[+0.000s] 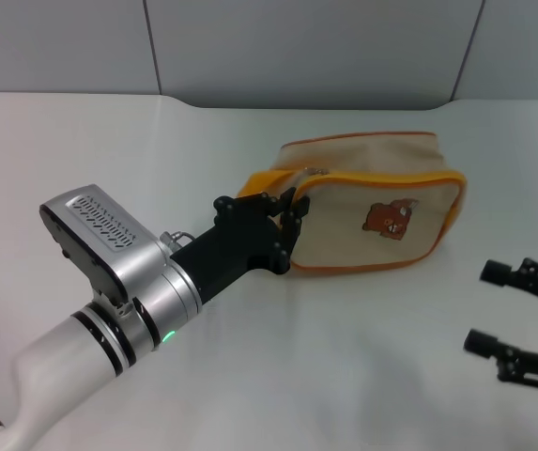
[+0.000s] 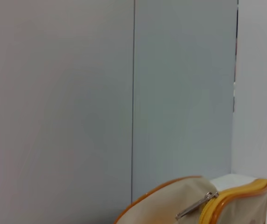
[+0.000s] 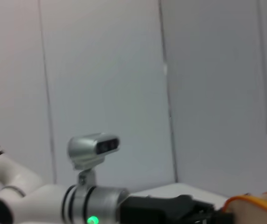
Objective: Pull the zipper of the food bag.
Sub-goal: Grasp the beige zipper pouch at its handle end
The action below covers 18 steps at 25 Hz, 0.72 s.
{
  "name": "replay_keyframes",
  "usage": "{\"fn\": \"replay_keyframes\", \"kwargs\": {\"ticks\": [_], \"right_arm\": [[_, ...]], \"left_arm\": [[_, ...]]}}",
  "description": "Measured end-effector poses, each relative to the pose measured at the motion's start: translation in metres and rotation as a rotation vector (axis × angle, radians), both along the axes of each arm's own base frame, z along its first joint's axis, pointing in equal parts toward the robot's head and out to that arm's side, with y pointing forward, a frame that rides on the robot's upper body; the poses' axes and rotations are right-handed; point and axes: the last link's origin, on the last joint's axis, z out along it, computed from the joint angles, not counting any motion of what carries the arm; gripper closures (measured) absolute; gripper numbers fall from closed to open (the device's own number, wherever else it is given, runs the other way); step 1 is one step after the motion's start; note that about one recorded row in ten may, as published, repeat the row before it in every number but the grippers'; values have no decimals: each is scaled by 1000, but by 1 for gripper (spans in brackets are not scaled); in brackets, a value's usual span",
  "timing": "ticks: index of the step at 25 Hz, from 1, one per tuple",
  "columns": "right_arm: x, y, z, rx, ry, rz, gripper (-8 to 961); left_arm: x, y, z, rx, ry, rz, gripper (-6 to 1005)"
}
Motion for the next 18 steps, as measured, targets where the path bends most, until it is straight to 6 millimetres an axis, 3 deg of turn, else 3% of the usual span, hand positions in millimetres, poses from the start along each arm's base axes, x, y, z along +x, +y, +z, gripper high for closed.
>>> {"fn": "replay_keyframes", "kwargs": {"ticks": [5,11,18], "right_arm": [[6,1,13,183,69,-69,117],[14,10,18,353,124,-183,117],[5,41,10,509,187,-243,117]], "left_arm": [[1,-1,9,35,-17,-61,893],[-5,-1,35,115,9,-215,899],[-6,12,55,177,122,-382,901]]}}
